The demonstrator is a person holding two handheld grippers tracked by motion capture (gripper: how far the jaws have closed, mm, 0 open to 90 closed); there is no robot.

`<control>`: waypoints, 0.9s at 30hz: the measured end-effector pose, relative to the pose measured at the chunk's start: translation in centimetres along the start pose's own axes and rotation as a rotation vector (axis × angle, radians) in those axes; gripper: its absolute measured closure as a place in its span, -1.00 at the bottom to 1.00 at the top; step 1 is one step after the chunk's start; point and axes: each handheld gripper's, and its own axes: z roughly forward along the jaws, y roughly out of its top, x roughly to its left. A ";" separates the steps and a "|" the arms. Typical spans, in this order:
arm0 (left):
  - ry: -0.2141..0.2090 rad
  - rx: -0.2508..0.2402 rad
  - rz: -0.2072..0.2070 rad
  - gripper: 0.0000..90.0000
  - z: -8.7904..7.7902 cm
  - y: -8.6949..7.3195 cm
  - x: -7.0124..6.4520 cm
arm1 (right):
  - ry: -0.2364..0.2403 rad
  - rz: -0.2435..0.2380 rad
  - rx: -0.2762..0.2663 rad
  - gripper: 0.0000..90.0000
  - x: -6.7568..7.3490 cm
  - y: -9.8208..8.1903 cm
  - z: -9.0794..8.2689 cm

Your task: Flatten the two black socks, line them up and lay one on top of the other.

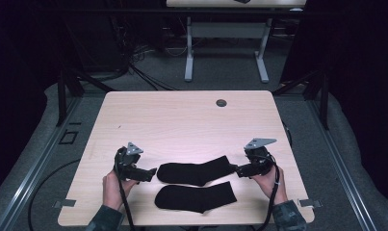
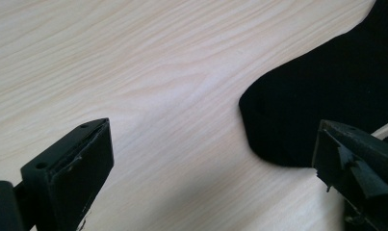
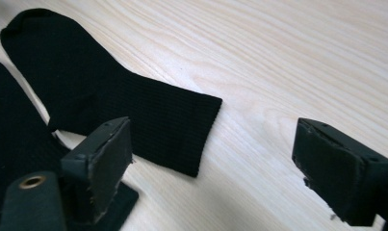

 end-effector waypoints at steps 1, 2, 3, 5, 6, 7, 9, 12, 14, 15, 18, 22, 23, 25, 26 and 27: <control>0.009 -0.008 -0.001 -1.00 -0.2 -0.2 0.1 | -0.003 -0.001 -0.007 -0.77 -0.1 -0.1 -0.3; 0.010 -0.011 -0.004 -1.00 -0.4 -0.4 0.2 | -0.003 -0.001 -0.007 -0.77 -0.1 -0.1 -0.3; 0.009 -0.009 -0.007 -1.00 -0.7 -0.6 0.3 | -0.014 0.003 -0.008 -0.80 -0.1 -0.2 -0.7; 0.014 -0.019 -0.016 -1.00 -1.0 -1.1 0.5 | -0.023 0.008 -0.018 -0.87 -0.3 -0.6 -1.4; 0.013 -0.029 -0.026 -1.00 -1.3 -1.5 0.7 | -0.025 0.011 -0.022 -0.89 -0.4 -0.8 -1.7; 0.020 -0.029 -0.025 -1.00 -1.4 -1.8 0.8 | -0.043 0.018 -0.033 -0.92 -0.7 -1.3 -2.4; 0.025 -0.027 -0.034 -1.00 -1.7 -2.2 1.0 | -0.049 0.022 -0.036 -0.94 -0.8 -1.5 -2.7; 0.034 -0.031 -0.049 -1.00 -2.0 -3.1 1.3 | -0.056 0.040 -0.048 -0.96 -1.2 -2.2 -3.4; 0.044 -0.032 -0.052 -1.00 -2.3 -3.8 1.4 | -0.069 0.051 -0.043 -0.96 -1.5 -2.9 -3.9; 0.046 -0.029 -0.056 -1.00 -2.3 -4.1 1.5 | -0.073 0.060 -0.046 -0.96 -1.7 -3.3 -4.0; 0.062 -0.029 -0.067 -1.00 -2.4 -5.0 1.7 | -0.083 0.082 -0.045 -0.96 -2.0 -4.2 -4.3; 0.078 -0.031 -0.089 -1.00 -2.5 -6.4 2.1 | -0.103 0.105 -0.032 -0.96 -2.4 -5.7 -4.5; 0.079 -0.028 -0.102 -1.00 -2.5 -6.8 2.3 | -0.105 0.115 -0.034 -0.96 -2.5 -6.1 -4.4; 0.086 -0.023 -0.115 -1.00 -2.4 -7.4 2.5 | -0.107 0.132 -0.026 -0.95 -2.7 -6.9 -4.4; 0.091 -0.020 -0.124 -1.00 -2.4 -7.8 2.6 | -0.122 0.143 -0.012 -0.95 -3.0 -7.9 -4.2; 0.091 -0.018 -0.129 -1.00 -2.3 -8.0 2.7 | -0.122 0.143 -0.012 -0.95 -3.0 -7.9 -4.2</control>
